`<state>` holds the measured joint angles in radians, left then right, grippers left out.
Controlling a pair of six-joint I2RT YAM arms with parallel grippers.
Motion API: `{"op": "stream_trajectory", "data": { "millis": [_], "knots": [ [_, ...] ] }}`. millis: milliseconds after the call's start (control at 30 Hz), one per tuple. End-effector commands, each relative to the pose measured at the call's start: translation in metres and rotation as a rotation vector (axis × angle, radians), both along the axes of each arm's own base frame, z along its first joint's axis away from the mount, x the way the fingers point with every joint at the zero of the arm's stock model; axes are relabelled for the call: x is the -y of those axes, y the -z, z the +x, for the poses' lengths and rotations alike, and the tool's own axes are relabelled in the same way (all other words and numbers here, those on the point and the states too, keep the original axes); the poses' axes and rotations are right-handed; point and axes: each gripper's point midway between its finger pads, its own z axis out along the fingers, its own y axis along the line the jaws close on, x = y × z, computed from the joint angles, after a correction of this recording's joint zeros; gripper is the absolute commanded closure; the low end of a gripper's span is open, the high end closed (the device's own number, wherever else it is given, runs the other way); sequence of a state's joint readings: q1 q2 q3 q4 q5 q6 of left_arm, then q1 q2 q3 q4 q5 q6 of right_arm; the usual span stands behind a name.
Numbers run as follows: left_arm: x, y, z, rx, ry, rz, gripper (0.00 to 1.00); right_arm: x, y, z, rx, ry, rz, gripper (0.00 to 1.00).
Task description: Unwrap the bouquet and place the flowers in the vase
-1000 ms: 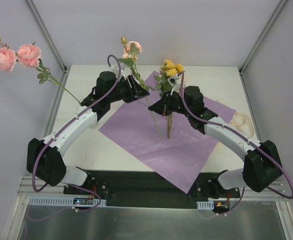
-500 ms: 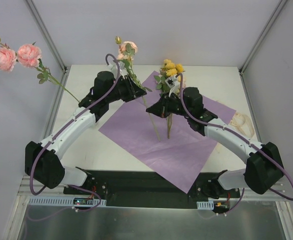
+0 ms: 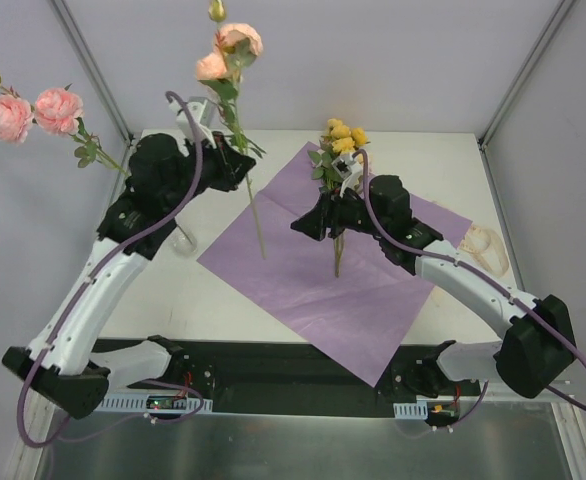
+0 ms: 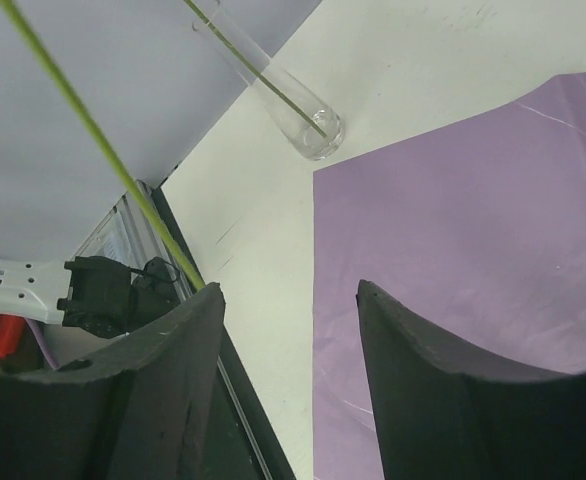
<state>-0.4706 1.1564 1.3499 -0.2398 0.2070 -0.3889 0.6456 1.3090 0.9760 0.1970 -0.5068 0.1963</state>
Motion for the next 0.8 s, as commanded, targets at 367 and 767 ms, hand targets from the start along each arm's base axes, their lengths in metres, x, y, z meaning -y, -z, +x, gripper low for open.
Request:
{"op": "stream_trajectory", "data": {
  "millis": [367,767],
  "knots": [
    [-0.173,-0.122,0.014,0.444,-0.749,0.42,1.0,0.001,-0.031,0.005,0.088,0.009,0.016,0.41],
    [-0.209,-0.104,0.045,0.48,-0.908,0.419,1.0,0.001,-0.027,0.006,0.087,0.01,0.005,0.41]
  ]
}}
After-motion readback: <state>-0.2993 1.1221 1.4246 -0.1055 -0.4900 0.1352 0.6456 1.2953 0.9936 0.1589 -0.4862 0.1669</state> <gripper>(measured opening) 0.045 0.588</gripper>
